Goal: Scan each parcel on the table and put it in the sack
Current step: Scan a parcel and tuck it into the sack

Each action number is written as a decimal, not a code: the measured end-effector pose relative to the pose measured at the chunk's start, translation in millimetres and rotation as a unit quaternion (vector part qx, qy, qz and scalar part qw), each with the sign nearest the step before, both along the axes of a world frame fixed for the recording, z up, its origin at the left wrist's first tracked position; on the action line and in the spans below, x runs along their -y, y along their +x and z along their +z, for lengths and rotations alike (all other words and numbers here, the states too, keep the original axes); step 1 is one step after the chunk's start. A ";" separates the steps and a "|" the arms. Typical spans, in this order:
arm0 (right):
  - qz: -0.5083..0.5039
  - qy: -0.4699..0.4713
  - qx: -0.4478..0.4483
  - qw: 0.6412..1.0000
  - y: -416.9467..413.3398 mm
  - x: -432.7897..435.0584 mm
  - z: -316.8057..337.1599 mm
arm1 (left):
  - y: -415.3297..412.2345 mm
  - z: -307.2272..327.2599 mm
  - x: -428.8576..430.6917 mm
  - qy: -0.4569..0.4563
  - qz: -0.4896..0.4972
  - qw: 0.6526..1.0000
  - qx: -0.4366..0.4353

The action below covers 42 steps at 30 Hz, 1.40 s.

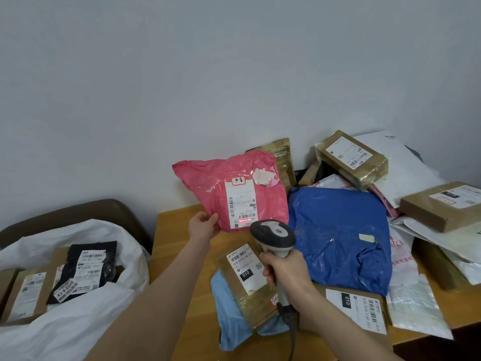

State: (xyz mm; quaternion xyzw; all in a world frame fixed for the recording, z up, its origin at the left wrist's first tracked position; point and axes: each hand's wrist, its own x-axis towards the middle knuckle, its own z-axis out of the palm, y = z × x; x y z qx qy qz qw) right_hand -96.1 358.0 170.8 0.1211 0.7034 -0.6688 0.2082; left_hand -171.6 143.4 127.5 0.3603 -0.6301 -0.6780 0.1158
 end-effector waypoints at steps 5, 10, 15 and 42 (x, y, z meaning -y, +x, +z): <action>0.005 0.004 0.001 1.000 2.7 0.1 3.9 | 4.5 -0.1 1.6 -0.009 0.015 1.000 0.008; 0.011 0.008 0.004 1.000 5.4 1.6 6.2 | 9.4 -1.3 3.3 -0.013 0.020 1.000 0.013; 0.015 0.009 0.010 1.000 6.4 3.3 8.1 | 11.6 -0.4 2.9 -0.011 0.023 1.000 0.009; 0.091 -0.007 -0.049 0.995 11.2 42.1 8.6 | 47.6 4.0 44.1 -0.033 0.068 0.997 0.015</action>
